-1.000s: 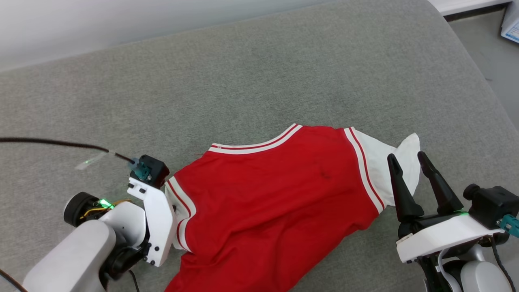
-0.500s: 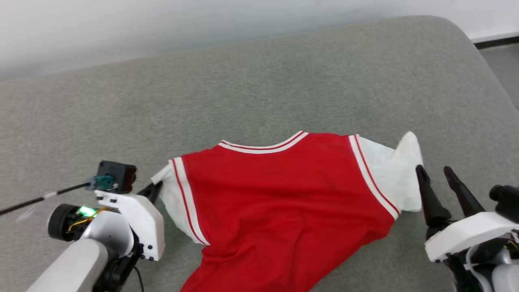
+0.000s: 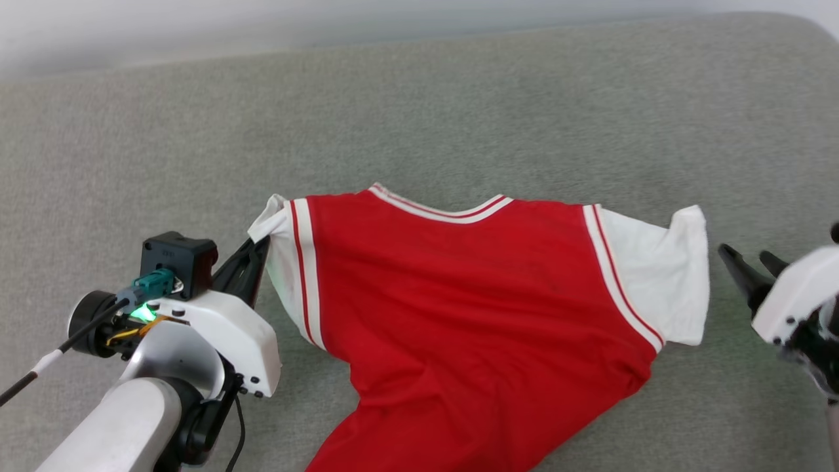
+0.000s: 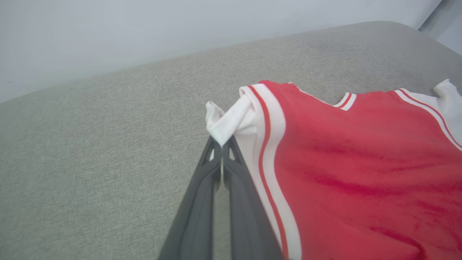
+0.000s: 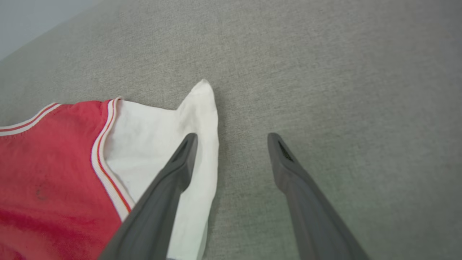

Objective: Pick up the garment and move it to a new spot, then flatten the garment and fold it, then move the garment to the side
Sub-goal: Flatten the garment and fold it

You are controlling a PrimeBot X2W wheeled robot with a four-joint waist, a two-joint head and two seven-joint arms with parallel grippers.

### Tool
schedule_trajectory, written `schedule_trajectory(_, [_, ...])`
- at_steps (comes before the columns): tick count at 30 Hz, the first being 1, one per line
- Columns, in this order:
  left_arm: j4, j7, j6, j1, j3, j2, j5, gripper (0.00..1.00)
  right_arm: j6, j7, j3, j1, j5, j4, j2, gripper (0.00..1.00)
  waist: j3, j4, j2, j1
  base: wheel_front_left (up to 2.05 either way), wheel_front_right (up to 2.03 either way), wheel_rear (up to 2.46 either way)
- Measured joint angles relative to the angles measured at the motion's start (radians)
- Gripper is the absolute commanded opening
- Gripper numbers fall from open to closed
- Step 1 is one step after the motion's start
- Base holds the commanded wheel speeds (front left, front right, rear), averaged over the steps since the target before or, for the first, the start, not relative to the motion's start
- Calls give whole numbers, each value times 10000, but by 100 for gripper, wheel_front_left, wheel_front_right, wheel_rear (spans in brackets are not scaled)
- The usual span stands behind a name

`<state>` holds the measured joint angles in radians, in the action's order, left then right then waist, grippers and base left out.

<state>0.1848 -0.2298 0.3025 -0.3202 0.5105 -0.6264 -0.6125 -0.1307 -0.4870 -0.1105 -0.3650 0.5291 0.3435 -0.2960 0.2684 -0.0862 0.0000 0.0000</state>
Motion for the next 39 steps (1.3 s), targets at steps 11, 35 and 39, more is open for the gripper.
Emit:
schedule_trajectory(11, [73,144,-119,-489,192,280,128,0,0,-2219,1501,-2051,311,1818,-541,100,894,679,0,0,0,0,0])
schedule_trajectory(35, [-1925,1315,-535,-2883,-1250,347,-341,0,-4,430,1584,-5229,-871,3010,79,0,21,-109,0,0,0,0,0])
schedule_trajectory(39, [-2907,1582,-863,-4297,-1467,535,-387,0,-6,1164,1417,-6467,-1116,3150,207,0,-5,-319,0,0,0,0,0])
